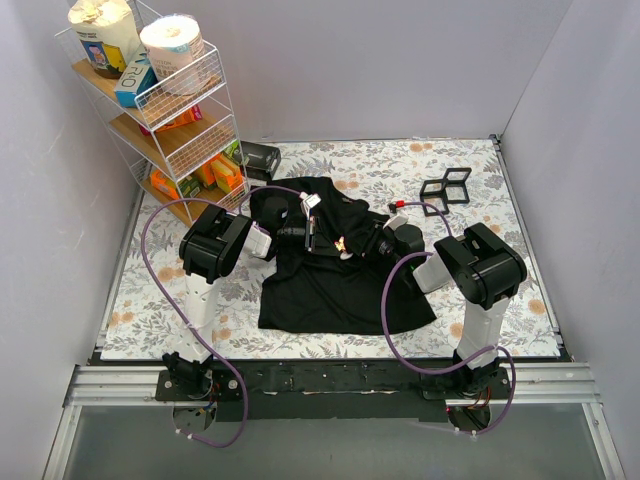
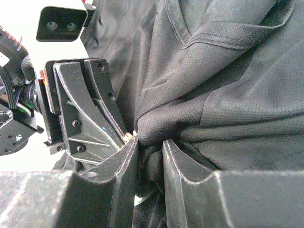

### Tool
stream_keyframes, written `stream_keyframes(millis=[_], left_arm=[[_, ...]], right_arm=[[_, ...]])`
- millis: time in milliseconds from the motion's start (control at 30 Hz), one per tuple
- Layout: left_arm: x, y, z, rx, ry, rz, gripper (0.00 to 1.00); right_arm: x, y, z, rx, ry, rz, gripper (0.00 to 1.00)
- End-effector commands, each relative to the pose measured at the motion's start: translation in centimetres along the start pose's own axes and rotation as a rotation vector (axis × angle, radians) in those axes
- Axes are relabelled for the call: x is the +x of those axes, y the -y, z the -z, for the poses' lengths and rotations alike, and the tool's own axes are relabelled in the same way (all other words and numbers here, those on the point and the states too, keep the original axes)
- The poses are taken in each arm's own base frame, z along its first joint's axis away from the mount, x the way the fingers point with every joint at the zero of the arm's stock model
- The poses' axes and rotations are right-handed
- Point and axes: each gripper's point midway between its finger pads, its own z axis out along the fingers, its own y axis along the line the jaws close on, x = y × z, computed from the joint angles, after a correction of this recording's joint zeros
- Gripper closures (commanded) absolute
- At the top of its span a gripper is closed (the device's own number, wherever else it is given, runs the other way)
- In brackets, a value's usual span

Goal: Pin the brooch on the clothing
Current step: Pin the brooch to the clothes.

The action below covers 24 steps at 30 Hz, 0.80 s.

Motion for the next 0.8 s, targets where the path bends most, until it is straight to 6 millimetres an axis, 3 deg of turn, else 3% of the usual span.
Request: stream_keyframes(millis=[0, 767], left_arm=[[5.3, -3.2, 0.1, -0.089, -0.085, 0.168, 1.00], [5.6, -3.1, 0.1, -0.077, -0.095, 0.169, 1.00]], right_arm=[[-0.7, 0.4, -0.4, 0.008, 0.044, 0.041, 0.68], [-1.4, 1.8, -2.3, 0.090, 0.085, 0.017, 0.72]])
